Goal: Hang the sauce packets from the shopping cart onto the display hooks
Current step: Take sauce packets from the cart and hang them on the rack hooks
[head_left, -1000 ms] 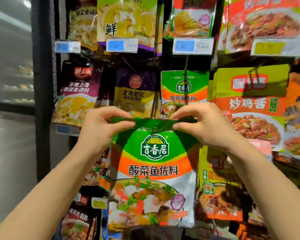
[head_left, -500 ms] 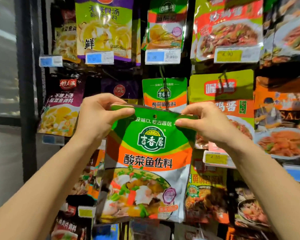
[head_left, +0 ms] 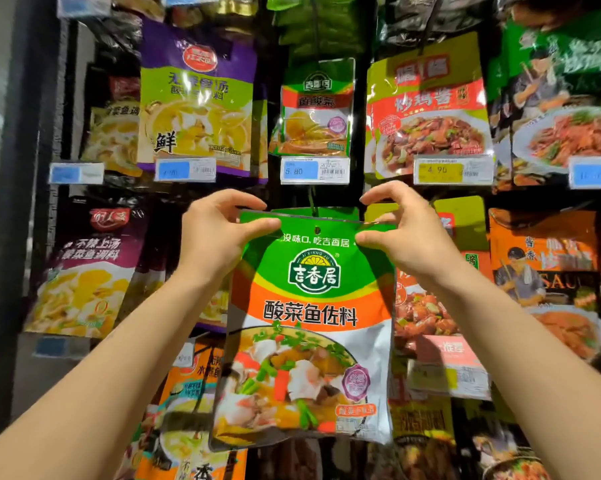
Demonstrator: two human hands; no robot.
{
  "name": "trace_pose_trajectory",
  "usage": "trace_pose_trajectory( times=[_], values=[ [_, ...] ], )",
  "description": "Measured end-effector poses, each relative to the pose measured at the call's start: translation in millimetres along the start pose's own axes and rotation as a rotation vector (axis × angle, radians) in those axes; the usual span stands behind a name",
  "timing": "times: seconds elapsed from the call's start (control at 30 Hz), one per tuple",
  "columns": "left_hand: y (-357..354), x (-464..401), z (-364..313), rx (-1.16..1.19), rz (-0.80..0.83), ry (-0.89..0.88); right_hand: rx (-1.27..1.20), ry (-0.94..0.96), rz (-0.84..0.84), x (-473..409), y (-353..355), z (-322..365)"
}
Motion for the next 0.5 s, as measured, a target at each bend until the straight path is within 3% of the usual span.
trace_pose_trajectory(
  times=[0.23, 0.5],
  values=[
    [-15, -38, 45, 0.134, -0.067, 0.097, -0.115, -0.227, -0.162, -44, -6, -29],
    [-23, -83, 65, 0.148, -0.175, -0.020, -0.179, -0.259, -0.286, -96, -21, -50]
  ],
)
Point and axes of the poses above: each hand's wrist, its own x-axis away from the middle knuckle, its own y-axis out of the back of the hand, z = x × y, the point moved 9 cm from there along -x, towards the middle knuckle, and after that the axes turned 11 degrees about x, right-handed, at the moved point
